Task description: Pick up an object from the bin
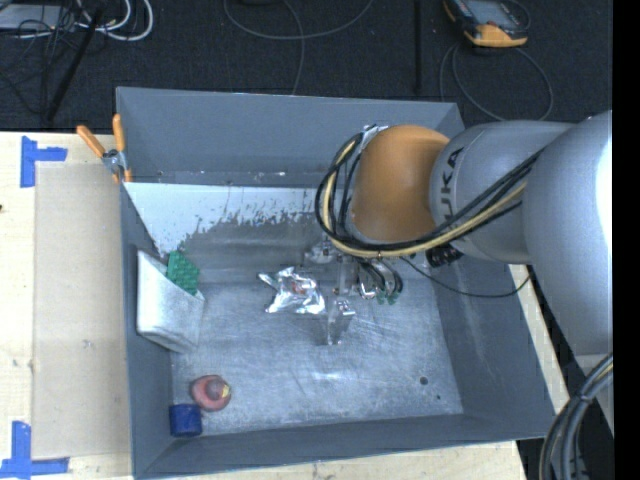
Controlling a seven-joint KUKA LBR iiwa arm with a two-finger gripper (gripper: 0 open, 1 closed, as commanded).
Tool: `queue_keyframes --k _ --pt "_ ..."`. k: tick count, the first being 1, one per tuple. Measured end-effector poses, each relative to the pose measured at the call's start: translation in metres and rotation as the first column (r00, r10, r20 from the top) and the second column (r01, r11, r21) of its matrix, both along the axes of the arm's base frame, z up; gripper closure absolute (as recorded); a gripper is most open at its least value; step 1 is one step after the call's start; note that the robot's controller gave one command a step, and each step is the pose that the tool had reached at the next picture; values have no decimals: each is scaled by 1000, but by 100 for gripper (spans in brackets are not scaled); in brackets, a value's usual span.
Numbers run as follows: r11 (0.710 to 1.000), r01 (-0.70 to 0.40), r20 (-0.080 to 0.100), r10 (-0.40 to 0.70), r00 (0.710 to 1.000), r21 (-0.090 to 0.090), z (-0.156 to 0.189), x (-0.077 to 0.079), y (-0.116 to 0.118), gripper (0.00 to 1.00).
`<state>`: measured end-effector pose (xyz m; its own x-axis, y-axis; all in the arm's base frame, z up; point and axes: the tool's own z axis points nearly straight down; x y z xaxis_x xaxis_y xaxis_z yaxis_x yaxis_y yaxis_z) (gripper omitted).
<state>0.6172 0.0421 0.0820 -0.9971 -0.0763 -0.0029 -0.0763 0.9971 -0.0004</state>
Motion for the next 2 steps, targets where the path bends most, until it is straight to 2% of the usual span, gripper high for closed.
queue_keyframes --k 1,2 --pt "991 136 -6 -136 991 0 -7 2 44 0" --pt "991 135 5 -135 991 3 -3 5 44 100"
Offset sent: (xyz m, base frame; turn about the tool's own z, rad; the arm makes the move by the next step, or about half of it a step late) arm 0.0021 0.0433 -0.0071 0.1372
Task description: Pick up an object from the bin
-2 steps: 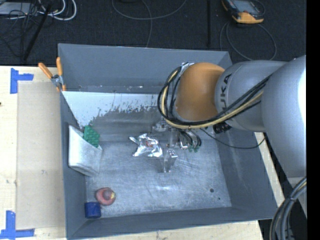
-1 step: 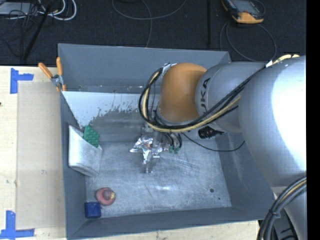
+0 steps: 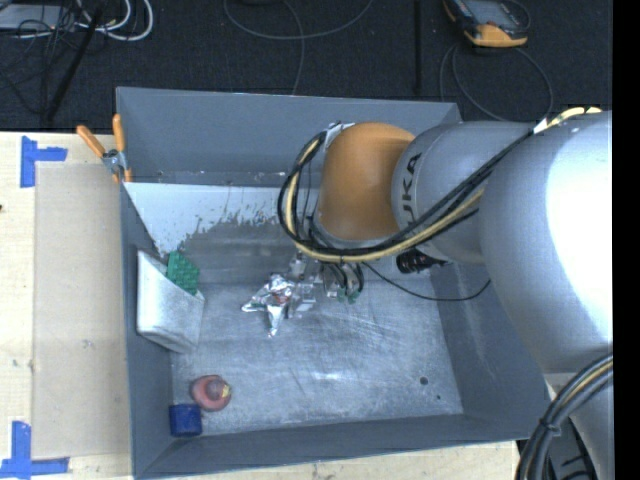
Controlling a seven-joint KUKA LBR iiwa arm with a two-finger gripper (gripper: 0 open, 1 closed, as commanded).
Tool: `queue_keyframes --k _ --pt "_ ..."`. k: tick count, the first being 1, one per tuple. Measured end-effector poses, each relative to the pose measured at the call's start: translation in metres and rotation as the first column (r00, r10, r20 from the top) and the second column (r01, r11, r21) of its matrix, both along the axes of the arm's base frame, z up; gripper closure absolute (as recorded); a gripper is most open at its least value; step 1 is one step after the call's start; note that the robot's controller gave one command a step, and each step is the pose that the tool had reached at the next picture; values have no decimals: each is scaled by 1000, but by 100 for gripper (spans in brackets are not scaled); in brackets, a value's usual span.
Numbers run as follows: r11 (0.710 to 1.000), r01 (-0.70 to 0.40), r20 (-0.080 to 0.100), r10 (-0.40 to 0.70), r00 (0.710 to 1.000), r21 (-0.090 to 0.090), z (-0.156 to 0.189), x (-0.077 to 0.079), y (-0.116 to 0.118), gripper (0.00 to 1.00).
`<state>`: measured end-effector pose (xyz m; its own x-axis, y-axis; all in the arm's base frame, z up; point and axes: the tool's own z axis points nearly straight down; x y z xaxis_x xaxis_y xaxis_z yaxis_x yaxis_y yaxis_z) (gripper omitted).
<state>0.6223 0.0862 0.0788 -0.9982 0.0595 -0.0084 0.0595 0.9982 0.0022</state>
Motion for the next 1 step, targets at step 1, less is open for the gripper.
queue_keyframes --k 1 --pt "999 45 0 -45 999 1 180 -13 15 100"
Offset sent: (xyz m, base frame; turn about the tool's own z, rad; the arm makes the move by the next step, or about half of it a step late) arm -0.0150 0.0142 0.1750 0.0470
